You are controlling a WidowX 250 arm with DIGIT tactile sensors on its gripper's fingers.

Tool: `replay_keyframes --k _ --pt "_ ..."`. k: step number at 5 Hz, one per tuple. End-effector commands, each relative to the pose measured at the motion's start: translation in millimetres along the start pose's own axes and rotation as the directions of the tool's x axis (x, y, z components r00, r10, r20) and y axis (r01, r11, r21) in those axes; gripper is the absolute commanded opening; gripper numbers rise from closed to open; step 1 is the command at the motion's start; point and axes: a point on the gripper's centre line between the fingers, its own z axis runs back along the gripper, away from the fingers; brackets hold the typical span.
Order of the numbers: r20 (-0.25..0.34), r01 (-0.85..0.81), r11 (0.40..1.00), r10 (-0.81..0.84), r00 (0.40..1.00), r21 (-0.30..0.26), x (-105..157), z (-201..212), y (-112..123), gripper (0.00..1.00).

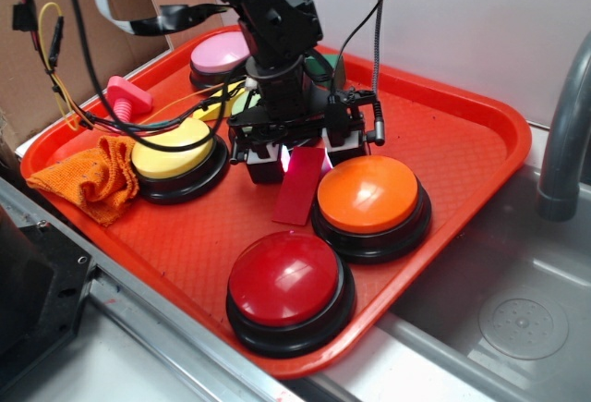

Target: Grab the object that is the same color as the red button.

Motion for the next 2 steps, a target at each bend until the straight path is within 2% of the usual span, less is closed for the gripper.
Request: replay_keyframes --k 1,2 --pt "0.027 0.155 0.985 -0.153 0.988 -0.072 35 58 -1 0.00" --pt "0.029 0.323 0.945 -0.322 0.946 -0.053 48 94 -5 0.00"
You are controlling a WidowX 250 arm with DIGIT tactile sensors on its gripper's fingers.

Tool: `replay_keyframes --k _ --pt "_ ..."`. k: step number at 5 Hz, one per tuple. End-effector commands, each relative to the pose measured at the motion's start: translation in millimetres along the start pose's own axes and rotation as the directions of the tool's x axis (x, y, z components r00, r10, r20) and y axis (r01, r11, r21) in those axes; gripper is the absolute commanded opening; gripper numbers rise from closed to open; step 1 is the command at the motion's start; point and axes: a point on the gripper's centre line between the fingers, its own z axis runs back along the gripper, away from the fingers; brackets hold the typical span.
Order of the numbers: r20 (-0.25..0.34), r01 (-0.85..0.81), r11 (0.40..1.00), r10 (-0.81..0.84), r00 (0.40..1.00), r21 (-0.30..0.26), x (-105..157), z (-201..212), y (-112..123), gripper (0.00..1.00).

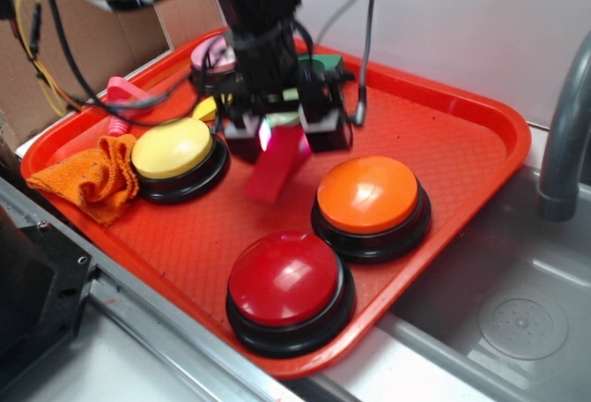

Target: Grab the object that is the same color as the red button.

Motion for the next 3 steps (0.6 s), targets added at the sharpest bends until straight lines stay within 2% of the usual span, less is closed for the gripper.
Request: replay_keyframes --k 1,2,3 --pt "0.083 0.287 0.958 -0.284 0.955 -0.024 32 98 -5 0.00" --pt "0.079 0.399 0.916 -0.395 0.915 -0.045 30 124 0 0.00" --pt "0.135 0.422 0.905 -0.414 0.900 -0.041 24 152 13 0.00"
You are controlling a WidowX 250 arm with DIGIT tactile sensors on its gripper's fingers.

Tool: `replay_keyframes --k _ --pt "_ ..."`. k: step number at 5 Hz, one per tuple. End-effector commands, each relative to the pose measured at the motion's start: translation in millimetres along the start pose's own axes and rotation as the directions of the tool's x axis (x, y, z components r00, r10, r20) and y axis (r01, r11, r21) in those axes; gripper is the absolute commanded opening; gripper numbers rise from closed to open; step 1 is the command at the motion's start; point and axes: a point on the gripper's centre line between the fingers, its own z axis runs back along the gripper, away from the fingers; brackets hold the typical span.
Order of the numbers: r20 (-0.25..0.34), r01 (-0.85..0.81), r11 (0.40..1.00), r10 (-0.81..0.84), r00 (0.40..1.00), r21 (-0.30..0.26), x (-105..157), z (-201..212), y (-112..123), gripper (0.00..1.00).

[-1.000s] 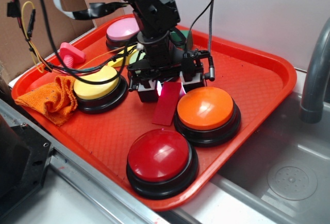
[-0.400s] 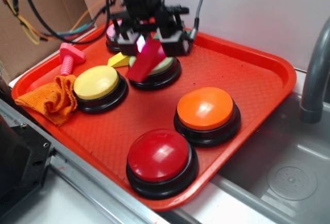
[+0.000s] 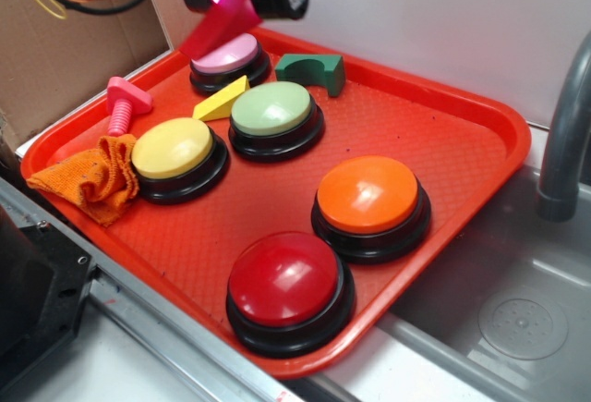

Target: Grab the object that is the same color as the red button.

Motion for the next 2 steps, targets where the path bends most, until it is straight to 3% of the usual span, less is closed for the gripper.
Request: replay_keyframes --k 1,2 --pt "0.128 0.031 0.999 -0.026 0.991 -0.043 -4.0 57.3 17.4 0.00" --pt "0.137 0.022 1.000 -0.020 0.990 -0.010 -4.9 49.7 16.8 0.00"
